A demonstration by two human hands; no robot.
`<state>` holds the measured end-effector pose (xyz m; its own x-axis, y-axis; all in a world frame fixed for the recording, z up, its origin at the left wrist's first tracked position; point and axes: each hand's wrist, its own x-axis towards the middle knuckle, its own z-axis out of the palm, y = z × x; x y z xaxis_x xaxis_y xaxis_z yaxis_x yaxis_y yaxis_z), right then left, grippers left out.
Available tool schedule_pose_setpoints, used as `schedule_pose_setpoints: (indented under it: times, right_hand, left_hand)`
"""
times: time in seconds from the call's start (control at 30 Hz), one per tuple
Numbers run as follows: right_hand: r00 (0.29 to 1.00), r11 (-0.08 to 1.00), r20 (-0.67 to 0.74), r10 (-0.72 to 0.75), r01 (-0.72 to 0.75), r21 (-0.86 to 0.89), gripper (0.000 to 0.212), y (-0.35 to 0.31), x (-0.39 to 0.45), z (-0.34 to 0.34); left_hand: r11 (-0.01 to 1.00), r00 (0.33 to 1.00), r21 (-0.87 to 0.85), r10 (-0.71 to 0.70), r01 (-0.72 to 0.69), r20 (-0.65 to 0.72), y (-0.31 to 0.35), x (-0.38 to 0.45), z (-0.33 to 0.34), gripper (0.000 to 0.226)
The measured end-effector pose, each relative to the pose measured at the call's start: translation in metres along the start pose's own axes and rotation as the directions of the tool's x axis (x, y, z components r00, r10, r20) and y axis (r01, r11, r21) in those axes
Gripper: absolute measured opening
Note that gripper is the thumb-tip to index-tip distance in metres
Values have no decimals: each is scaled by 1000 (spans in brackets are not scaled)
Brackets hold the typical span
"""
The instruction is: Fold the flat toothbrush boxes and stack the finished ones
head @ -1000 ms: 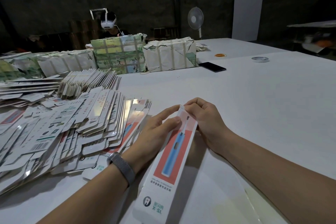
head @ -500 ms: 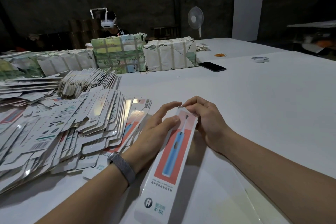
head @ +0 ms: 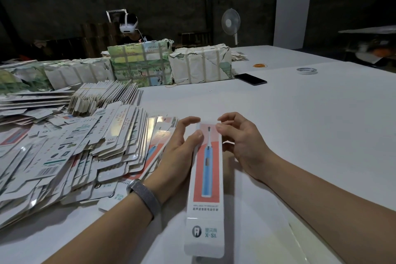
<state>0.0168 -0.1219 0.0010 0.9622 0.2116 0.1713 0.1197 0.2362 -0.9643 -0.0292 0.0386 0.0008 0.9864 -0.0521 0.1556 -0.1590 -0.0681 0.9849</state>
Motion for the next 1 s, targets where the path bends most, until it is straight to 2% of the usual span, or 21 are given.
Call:
schedule_pose_setpoints:
  times: [0.13,0.37,0.43,0.5,0.57,0.63,0.73,0.8,0.9,1.0]
  right_hand:
    - [999,999,-27,-30,30,-18,21,2,1,-2]
    - [998,999,-59,-27,25,-43,13,1,-1,-1]
    - [995,992,-89,-50,39,-118,12,2,-2,1]
    - [980,959,-140,-139,98,-267,8,3,-3,3]
    - [957,887,-132,-258,180,-426,11,-1,-4,4]
    - [955,764,-1,-298,238,-600,23,-11,-6,4]
    - [959,431,252,-129,283,-857,74,-21,-14,7]
    - [956,272,289,-51,292,-917,86,-23,-23,9]
    - [974,217,221,-53,228,-949,81,-37,-24,4]
    - [988,209,88,-128,114,-971,72,-57,-23,-23]
  left_hand:
    - [1000,1000,27,-5,5,6,-1,1,-1,24]
    - [1000,1000,12,16,-16,-12,-6,3,0,29]
    - [1000,1000,-10,29,-29,-2,-10,5,-1,33]
    - [998,999,-38,51,-51,-11,-14,7,-1,36]
    - [994,997,-86,61,-66,-56,-16,10,-1,46]
    - [988,992,-133,63,-77,-105,-16,11,-1,55]
    - [978,988,-183,82,-105,-129,-17,12,-2,60]
    - [979,990,-177,85,-105,-114,-17,12,-2,61]
    - [983,992,-153,87,-99,-86,-19,14,-5,64]
    - [984,986,-152,67,-91,-153,-23,19,-9,55]
